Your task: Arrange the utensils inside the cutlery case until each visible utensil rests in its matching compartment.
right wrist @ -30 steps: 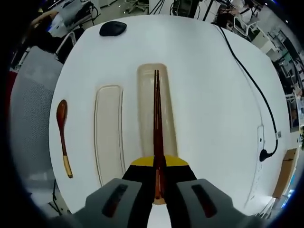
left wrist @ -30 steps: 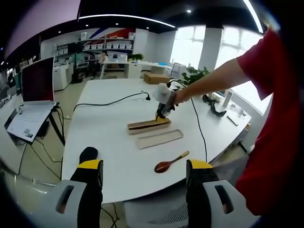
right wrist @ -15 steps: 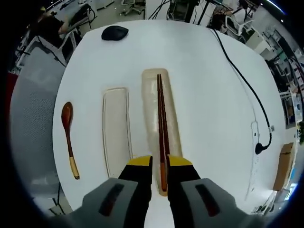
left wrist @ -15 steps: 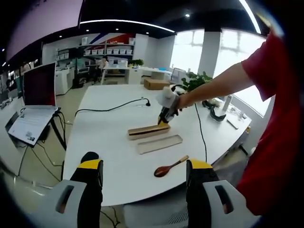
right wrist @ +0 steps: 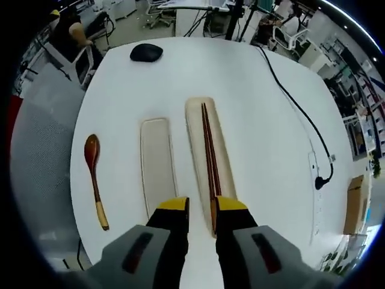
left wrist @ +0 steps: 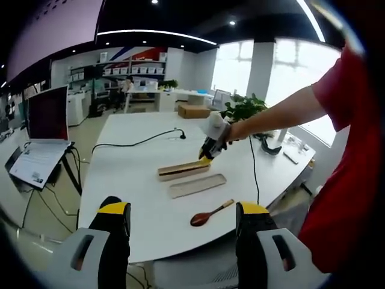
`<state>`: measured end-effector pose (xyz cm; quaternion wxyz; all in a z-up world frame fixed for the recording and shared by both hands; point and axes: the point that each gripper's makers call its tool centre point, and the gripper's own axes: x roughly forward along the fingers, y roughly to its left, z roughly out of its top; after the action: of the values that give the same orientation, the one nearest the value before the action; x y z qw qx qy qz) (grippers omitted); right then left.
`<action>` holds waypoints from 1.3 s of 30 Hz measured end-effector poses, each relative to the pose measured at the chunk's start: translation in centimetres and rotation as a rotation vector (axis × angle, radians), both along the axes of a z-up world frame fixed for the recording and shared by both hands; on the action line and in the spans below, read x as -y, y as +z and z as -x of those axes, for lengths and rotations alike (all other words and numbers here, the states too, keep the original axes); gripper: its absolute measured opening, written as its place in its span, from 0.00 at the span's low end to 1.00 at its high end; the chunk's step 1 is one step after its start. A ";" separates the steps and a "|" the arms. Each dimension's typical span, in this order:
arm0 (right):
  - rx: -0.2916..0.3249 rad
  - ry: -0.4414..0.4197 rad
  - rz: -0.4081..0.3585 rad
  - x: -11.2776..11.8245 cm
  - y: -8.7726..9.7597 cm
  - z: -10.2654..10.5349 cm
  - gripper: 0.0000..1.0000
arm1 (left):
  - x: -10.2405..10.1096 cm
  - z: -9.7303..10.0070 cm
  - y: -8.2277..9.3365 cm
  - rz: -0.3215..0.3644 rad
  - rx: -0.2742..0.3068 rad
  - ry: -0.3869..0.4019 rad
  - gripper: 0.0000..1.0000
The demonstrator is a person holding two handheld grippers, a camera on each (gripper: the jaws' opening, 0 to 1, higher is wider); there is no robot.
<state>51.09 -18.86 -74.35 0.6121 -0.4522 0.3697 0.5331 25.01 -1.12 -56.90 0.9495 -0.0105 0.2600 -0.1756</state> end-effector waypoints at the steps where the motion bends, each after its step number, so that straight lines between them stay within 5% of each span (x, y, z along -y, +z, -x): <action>1: 0.002 0.005 0.000 0.1 0.1 0.4 0.13 | 0.0 0.0 0.1 -0.001 0.004 -0.002 0.72; 29: 0.016 0.048 -0.061 0.1 1.0 5.0 0.17 | -0.7 0.4 1.7 -0.009 0.051 0.027 0.72; 39: -0.018 -0.002 -0.105 0.0 0.7 7.5 0.21 | -1.0 -1.4 3.4 -0.033 0.098 0.037 0.72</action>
<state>43.59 -18.87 -73.60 0.6319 -0.4144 0.3473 0.5553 26.41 -0.17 -53.52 0.9642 0.0090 0.2157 -0.1541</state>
